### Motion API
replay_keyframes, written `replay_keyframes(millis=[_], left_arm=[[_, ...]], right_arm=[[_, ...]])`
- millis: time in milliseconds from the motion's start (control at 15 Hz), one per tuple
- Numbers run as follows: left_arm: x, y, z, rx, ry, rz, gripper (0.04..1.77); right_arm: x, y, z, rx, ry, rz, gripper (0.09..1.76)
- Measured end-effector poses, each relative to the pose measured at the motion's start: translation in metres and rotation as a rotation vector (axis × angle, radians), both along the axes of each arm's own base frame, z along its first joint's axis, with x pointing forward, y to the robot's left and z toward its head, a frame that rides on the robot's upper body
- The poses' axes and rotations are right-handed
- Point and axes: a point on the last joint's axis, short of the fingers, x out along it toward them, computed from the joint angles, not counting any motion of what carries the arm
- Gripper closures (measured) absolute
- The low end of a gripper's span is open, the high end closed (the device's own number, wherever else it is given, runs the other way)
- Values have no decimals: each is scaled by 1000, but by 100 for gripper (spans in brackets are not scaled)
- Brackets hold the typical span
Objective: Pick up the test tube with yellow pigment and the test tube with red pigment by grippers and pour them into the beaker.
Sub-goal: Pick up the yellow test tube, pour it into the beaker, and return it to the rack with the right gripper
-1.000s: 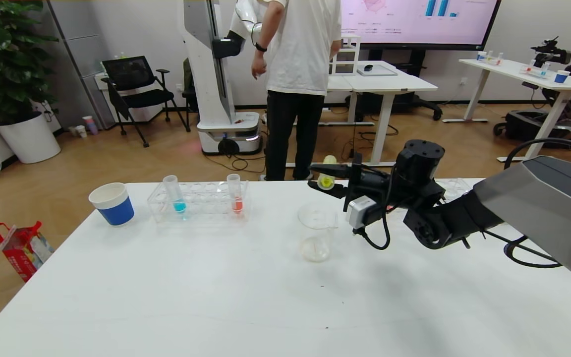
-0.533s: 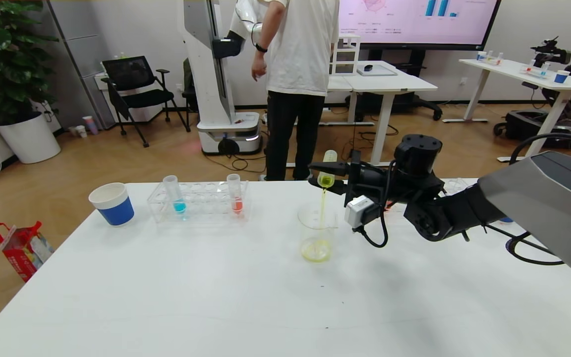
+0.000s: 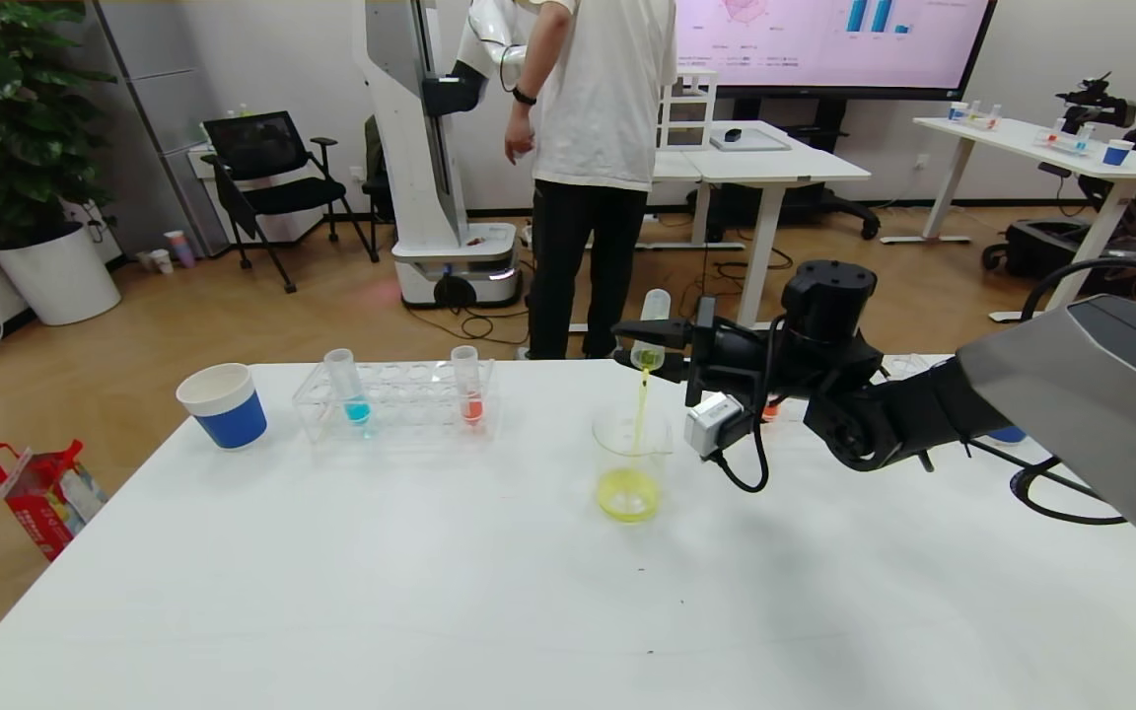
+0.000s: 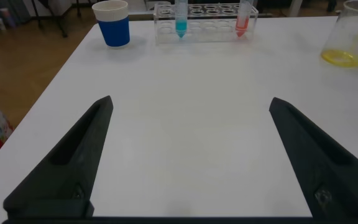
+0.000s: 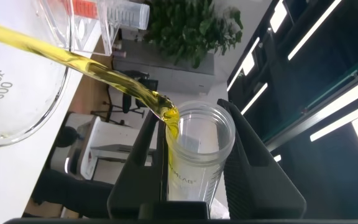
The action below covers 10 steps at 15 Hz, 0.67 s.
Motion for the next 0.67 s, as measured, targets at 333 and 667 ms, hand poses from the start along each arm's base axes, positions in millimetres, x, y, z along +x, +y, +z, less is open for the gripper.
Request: replay_keyframes(millis=[333, 667], left_arm=[[0, 0, 0, 0, 0, 0, 6], [0, 0, 0, 0, 0, 0, 6]], right_arm=[[1, -2, 6, -101, -121, -10, 134], [-1, -1, 13, -91, -103, -12, 134]])
